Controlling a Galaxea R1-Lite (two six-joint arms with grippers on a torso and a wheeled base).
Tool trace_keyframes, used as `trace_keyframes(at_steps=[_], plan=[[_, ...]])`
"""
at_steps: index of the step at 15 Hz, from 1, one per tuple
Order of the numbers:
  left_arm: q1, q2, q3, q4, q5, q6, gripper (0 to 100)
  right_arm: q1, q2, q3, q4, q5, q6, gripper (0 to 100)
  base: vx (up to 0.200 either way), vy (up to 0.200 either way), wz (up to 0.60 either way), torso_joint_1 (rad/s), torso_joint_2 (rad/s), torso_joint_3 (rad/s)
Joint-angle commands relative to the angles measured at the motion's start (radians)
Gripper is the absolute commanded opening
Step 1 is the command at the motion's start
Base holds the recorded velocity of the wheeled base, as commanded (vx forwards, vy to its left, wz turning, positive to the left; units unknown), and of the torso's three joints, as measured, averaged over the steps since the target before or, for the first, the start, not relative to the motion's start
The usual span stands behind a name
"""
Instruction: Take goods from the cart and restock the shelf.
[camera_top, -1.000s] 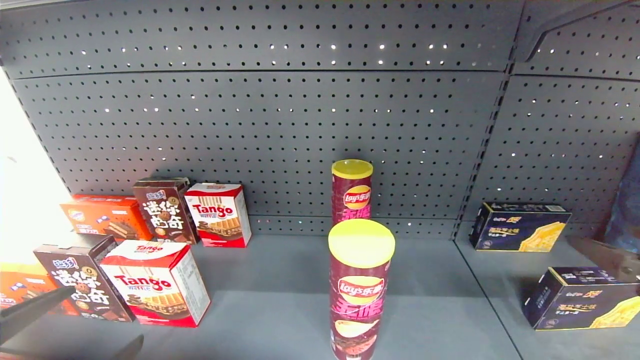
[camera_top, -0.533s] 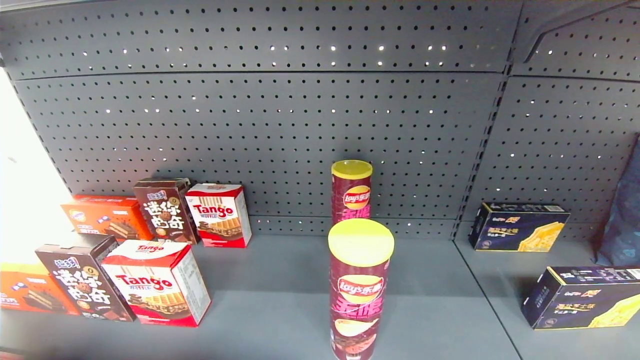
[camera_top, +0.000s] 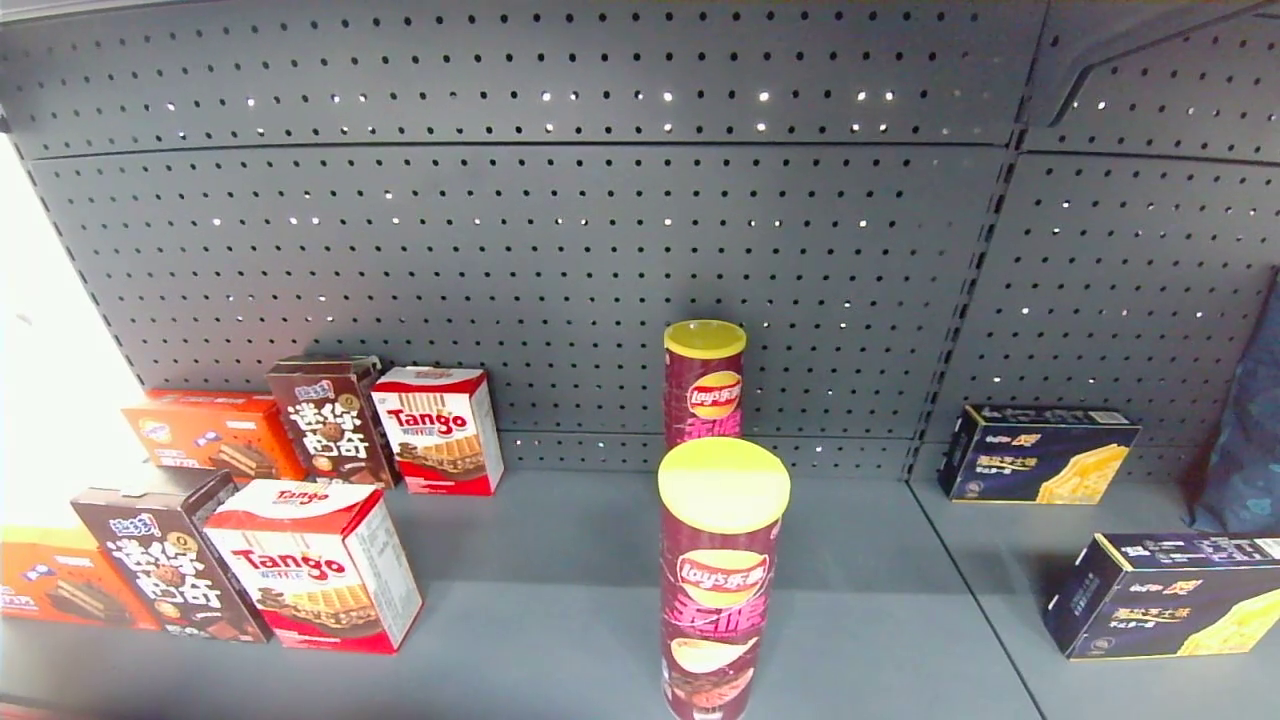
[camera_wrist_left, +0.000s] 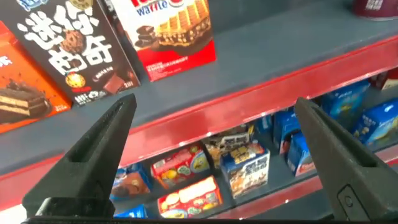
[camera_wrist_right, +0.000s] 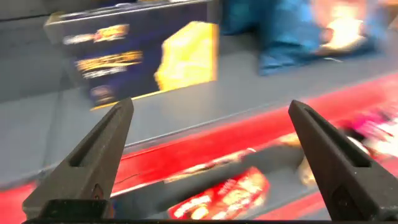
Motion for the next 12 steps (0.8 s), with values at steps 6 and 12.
trace_keyframes(at_steps=[6,12], plan=[[-0.003,-0.031,-0.003,0.003,0.001,-0.032,100,0.007,-0.06,0.003,0.007,0.037,-0.008,100,0.0,0.0,0.0,0.0,0.0,0.0],[-0.005,-0.031,-0.003,0.003,0.002,-0.032,100,0.084,0.042,0.002,0.012,0.039,-0.008,100,0.0,0.0,0.0,0.0,0.0,0.0]])
